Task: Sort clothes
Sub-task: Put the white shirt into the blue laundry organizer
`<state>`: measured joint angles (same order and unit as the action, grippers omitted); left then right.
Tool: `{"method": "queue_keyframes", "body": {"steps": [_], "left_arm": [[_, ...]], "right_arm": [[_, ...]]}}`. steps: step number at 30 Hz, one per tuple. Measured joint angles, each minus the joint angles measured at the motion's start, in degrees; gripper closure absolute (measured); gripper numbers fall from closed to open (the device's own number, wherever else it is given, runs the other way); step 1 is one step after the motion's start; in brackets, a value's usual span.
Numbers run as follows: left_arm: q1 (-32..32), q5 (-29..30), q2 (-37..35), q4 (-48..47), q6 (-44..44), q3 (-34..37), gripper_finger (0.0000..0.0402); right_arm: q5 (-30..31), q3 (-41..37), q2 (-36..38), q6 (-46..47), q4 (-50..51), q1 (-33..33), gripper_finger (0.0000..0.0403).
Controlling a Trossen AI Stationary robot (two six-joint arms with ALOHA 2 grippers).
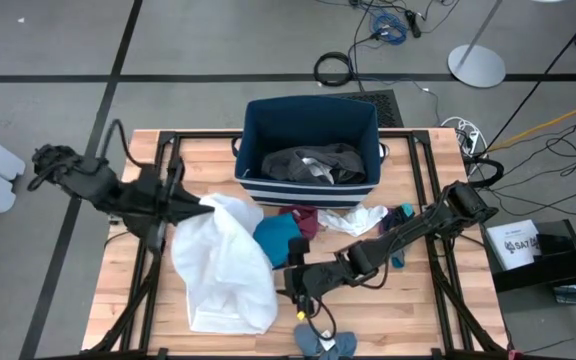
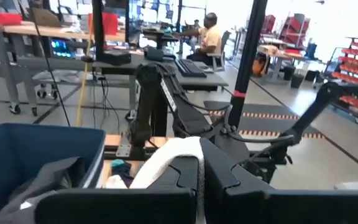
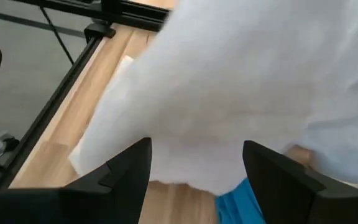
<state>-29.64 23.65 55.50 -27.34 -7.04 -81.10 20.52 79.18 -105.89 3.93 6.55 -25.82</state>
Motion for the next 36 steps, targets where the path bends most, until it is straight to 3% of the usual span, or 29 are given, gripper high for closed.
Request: {"method": "queue_keyframes", "body": {"steps": [11, 21, 26, 36], "left_arm": [[2.16, 6.41, -4.39, 2.94, 4.74, -0.02, 0.0400], [4.10, 8.16, -6.89, 2.11, 6.59, -0.07, 0.0400], [4.76, 8.23, -7.32, -1.86, 7.38, -0.07, 0.0400], [4.98, 8.34, -7.75, -3.73, 6.33, -0.07, 0.0400]], "right_arm": [[-0.03, 0.00, 0.00, -4.33, -1.61, 2.95, 0.0163], [-8.66, 0.00, 0.00, -4.58, -6.81, 6.48, 0.0163], [-14.69, 0.00, -2.82, -4.77, -16.47, 6.80, 0.0163], [-14.91, -0.02, -6.63, 1.40, -18.77, 6.78, 0.0163]]}}
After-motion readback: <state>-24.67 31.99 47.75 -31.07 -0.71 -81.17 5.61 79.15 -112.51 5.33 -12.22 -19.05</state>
